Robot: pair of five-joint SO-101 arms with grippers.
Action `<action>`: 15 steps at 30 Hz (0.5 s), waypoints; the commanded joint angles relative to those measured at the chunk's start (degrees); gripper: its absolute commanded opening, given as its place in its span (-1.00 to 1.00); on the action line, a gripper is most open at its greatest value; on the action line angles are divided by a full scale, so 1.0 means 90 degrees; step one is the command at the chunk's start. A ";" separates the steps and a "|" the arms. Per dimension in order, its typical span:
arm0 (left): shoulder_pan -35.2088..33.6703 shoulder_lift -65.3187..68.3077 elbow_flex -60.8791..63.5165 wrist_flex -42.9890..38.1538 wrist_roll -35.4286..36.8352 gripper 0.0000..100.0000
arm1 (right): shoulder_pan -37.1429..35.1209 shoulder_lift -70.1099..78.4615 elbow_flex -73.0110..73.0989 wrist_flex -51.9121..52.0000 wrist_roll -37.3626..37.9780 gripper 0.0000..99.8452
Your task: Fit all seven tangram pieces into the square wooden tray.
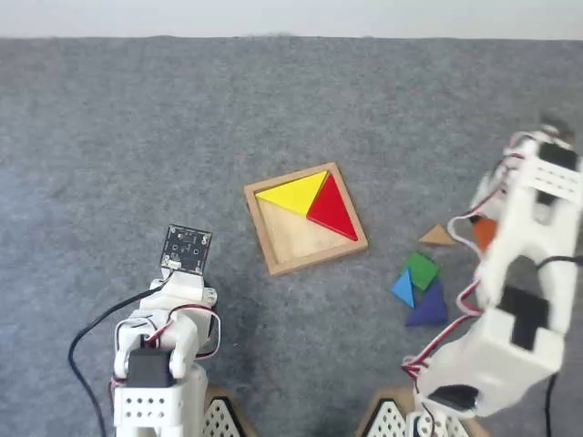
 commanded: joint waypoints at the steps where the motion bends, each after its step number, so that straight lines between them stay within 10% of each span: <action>1: -0.0020 -0.0127 -0.0073 0.0029 0.0059 -0.97 | -0.1099 -0.0718 -0.0068 0.0190 0.0938 -0.99; 15: -0.0020 -0.0127 -0.0073 0.0029 0.0059 -0.97 | -0.4723 -0.0122 -0.0059 -0.0982 0.2110 -0.99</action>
